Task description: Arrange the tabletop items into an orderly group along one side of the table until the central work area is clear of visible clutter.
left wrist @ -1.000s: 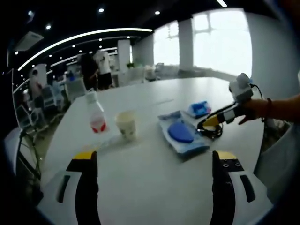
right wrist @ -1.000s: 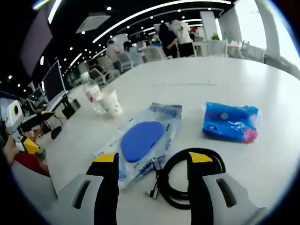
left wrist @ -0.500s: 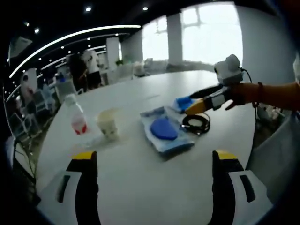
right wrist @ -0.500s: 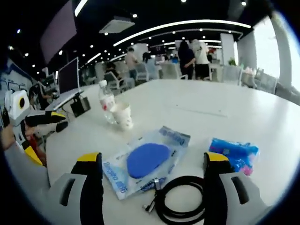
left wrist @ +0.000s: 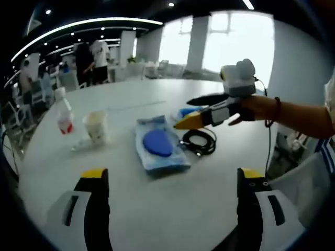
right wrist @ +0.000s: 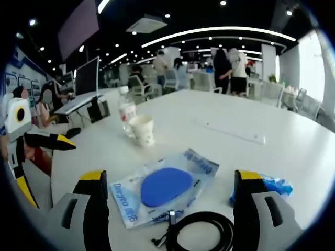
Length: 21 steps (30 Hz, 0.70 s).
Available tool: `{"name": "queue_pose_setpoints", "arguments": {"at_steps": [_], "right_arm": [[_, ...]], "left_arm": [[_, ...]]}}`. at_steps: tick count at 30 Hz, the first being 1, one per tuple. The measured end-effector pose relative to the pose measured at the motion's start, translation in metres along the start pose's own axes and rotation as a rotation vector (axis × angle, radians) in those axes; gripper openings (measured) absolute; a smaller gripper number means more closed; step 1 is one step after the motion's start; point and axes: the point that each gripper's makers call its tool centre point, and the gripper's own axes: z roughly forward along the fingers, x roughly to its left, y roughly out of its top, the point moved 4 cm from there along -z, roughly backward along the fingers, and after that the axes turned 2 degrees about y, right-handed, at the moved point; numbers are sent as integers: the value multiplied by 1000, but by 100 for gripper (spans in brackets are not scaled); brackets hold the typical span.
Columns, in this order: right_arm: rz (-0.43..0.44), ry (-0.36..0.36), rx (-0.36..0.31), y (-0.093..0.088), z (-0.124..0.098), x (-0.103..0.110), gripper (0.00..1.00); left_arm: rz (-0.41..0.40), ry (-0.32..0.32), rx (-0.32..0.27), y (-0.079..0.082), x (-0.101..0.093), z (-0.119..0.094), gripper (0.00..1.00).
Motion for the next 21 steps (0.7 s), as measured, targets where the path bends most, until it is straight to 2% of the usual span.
{"name": "queue_pose_setpoints", "arguments": {"at_steps": [2, 4, 7, 12, 17, 21], "right_arm": [[-5, 8, -1, 0, 4, -3, 99], [-12, 22, 7, 0, 9, -5, 99], [-42, 35, 15, 0, 17, -9, 99], [-48, 57, 29, -1, 32, -17, 96], [-90, 73, 73, -8, 44, -23, 94], [-90, 78, 85, -12, 53, -31, 90]], "left_arm": [[-47, 9, 9, -1, -4, 4, 98], [-41, 17, 9, -2, -8, 9, 96], [-89, 36, 45, -8, -11, 15, 94], [-112, 54, 88, -14, -12, 23, 89], [-146, 42, 118, -18, -16, 36, 86], [-214, 39, 137, -20, -16, 50, 80]]}}
